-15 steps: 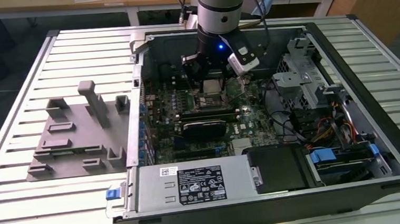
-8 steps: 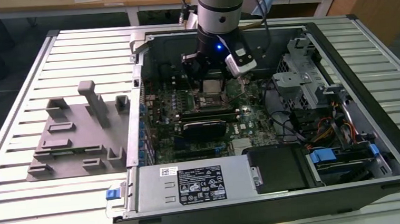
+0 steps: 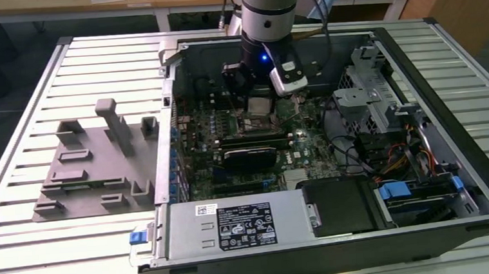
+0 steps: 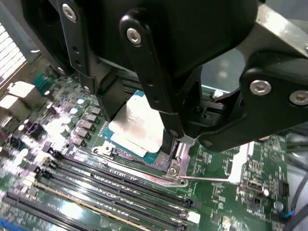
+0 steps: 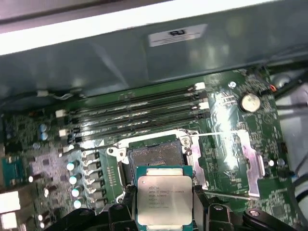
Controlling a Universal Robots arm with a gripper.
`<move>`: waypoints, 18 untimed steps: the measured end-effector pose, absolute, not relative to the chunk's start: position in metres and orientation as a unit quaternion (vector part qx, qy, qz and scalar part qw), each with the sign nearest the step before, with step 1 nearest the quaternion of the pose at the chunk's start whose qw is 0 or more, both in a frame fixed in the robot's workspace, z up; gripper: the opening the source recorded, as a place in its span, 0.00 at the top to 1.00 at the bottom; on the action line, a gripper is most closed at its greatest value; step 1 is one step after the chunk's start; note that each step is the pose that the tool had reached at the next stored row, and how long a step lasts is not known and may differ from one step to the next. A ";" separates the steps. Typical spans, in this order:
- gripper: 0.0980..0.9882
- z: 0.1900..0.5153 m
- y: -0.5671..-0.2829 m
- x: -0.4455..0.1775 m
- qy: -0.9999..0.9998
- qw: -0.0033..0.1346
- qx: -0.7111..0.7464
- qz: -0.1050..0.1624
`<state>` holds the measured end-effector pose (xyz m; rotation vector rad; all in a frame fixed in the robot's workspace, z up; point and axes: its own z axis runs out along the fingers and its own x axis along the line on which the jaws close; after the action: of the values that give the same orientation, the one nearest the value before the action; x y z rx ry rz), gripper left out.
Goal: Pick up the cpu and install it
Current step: 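Place the cpu into insertion slot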
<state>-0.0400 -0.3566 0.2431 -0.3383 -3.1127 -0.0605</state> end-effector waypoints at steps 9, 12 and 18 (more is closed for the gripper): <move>0.50 0.243 -0.357 -0.040 -0.982 0.003 -0.189 -0.020; 0.50 0.243 -0.357 -0.040 -0.976 0.003 -0.215 -0.020; 0.50 0.243 -0.357 -0.040 -0.963 0.002 -0.268 -0.020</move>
<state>-0.0400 -0.3566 0.2427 -0.8419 -3.0223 -0.0626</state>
